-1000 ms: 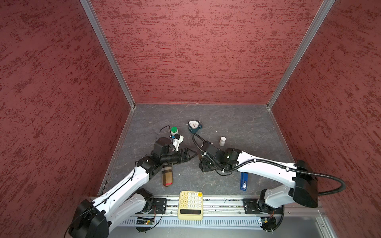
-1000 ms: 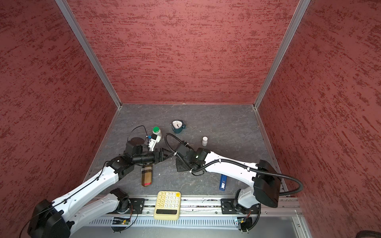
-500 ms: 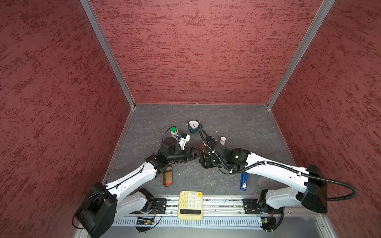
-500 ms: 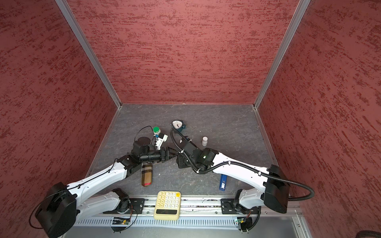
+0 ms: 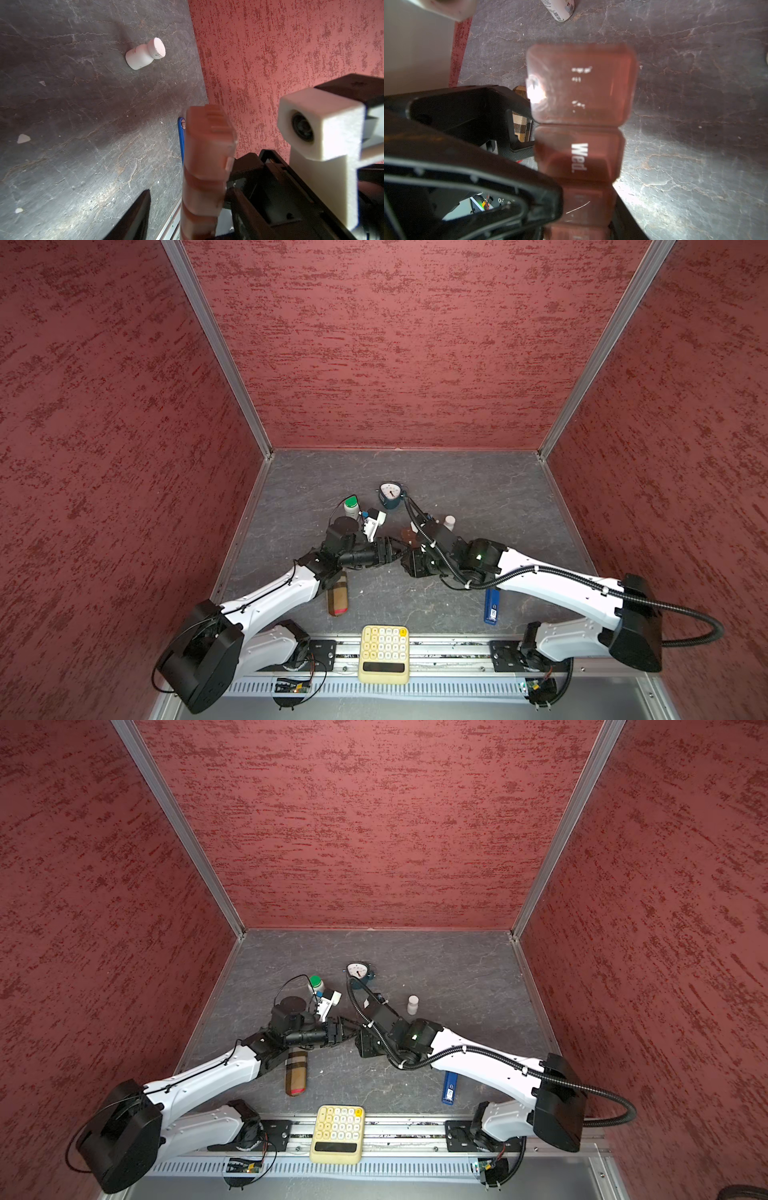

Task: Sort the pills into containers
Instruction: 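Grip the strip's far end with the left gripper, holding it with the right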

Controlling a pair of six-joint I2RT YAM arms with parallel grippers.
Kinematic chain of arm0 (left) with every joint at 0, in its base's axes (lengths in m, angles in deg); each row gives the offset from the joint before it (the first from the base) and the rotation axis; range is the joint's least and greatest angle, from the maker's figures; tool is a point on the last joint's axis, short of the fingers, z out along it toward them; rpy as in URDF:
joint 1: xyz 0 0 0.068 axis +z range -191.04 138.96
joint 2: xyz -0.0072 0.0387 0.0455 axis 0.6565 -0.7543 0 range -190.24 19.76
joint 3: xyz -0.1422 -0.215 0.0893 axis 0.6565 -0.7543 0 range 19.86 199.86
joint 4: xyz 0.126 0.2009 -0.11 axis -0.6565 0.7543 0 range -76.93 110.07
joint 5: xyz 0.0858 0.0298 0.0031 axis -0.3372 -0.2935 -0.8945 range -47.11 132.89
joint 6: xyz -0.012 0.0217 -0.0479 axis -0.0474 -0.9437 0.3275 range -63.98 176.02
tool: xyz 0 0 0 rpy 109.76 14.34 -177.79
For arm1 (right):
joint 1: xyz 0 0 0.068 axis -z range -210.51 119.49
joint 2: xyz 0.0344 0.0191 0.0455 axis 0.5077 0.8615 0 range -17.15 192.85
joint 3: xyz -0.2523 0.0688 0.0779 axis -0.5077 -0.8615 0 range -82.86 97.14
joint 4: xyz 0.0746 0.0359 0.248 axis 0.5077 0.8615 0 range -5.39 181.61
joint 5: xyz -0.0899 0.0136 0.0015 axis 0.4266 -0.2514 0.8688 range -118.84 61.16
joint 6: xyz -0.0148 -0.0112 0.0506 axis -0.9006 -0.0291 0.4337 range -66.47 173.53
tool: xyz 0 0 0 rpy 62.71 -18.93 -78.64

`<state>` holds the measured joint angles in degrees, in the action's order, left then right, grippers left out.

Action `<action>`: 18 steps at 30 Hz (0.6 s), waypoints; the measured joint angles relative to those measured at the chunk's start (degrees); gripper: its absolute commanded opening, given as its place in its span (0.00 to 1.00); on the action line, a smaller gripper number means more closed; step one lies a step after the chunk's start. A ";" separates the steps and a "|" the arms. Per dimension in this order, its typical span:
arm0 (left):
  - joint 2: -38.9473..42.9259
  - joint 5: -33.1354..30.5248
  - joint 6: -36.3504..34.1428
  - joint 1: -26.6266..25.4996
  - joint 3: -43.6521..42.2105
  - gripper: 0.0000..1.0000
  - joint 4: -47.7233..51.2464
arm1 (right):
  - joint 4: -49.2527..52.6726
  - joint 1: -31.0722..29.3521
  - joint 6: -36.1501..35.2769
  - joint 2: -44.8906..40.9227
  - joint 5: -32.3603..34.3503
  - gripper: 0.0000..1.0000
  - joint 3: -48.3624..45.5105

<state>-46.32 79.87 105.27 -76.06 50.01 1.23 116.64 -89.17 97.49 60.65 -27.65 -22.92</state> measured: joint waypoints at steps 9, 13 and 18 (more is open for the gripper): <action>-1.20 -1.07 -0.20 -0.70 0.02 0.46 -0.04 | -0.07 0.00 0.00 1.99 -1.64 0.35 0.00; -1.27 -1.25 -0.24 -0.83 0.02 0.39 0.33 | -0.07 0.00 0.00 2.38 -1.97 0.37 0.22; -1.46 -1.22 -0.48 -0.85 0.02 0.31 0.44 | -0.07 0.00 0.02 2.49 -2.03 0.37 0.33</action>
<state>-47.79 78.64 104.79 -76.91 50.03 1.67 116.58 -89.17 97.51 63.14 -29.68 -22.59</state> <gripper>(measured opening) 0.336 0.429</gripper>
